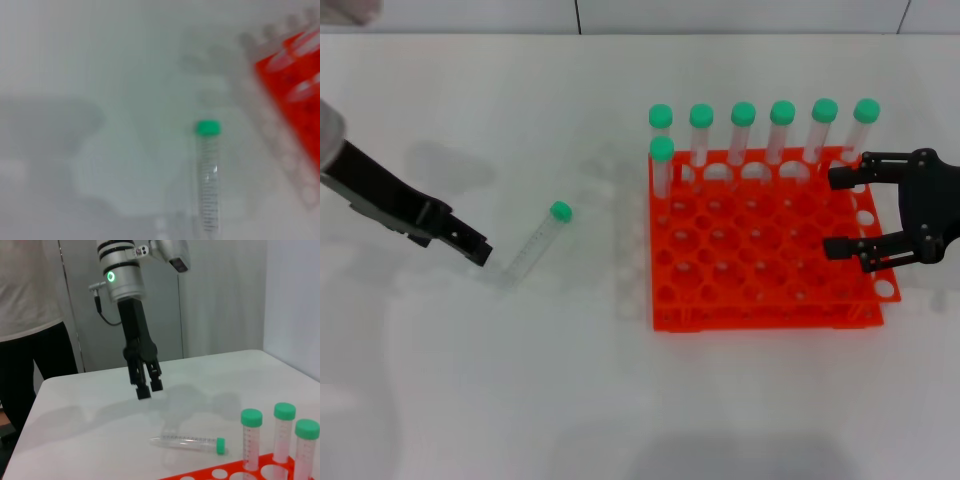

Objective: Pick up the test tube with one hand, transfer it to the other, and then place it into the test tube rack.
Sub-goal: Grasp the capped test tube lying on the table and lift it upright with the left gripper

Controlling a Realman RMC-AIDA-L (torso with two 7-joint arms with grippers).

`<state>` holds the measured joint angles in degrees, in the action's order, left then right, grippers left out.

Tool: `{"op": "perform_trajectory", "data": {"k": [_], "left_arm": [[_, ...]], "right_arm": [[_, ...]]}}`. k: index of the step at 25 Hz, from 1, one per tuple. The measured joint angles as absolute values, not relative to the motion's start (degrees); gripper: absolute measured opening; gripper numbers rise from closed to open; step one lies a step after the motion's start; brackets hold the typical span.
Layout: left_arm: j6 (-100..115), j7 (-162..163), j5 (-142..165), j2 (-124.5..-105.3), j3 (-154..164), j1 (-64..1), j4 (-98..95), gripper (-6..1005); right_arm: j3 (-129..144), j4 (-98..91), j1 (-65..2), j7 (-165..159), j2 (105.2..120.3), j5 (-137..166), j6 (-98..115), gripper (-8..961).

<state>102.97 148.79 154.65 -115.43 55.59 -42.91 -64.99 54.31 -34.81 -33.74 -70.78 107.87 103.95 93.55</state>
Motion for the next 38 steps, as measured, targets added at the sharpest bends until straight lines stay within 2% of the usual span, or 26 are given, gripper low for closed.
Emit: {"op": "perform_trajectory", "data": {"k": [10,19,32,34,38], "left_arm": [[94.53,155.88,157.82,-117.77,65.60,-46.48,-56.66,779],[90.15,158.77,159.27,-118.87,68.93,-46.58,-55.36,764],[86.04,159.05,159.07,-119.15,70.39,-48.28,-49.47,743],[85.88,159.06,159.08,-119.18,70.44,-48.47,-49.45,587],[85.46,159.14,159.05,-119.19,70.75,-48.66,-49.42,576]], "right_arm": [[54.32,-34.81,-33.77,-69.62,108.46,104.11,93.46,868],[54.32,-34.86,-33.66,-69.42,108.45,104.40,93.41,868],[54.32,-34.90,-33.49,-69.34,108.53,104.51,92.84,869],[54.32,-34.89,-33.46,-69.34,108.54,104.51,92.78,869],[54.32,-34.90,-33.38,-69.34,108.54,104.48,92.75,869]]}}
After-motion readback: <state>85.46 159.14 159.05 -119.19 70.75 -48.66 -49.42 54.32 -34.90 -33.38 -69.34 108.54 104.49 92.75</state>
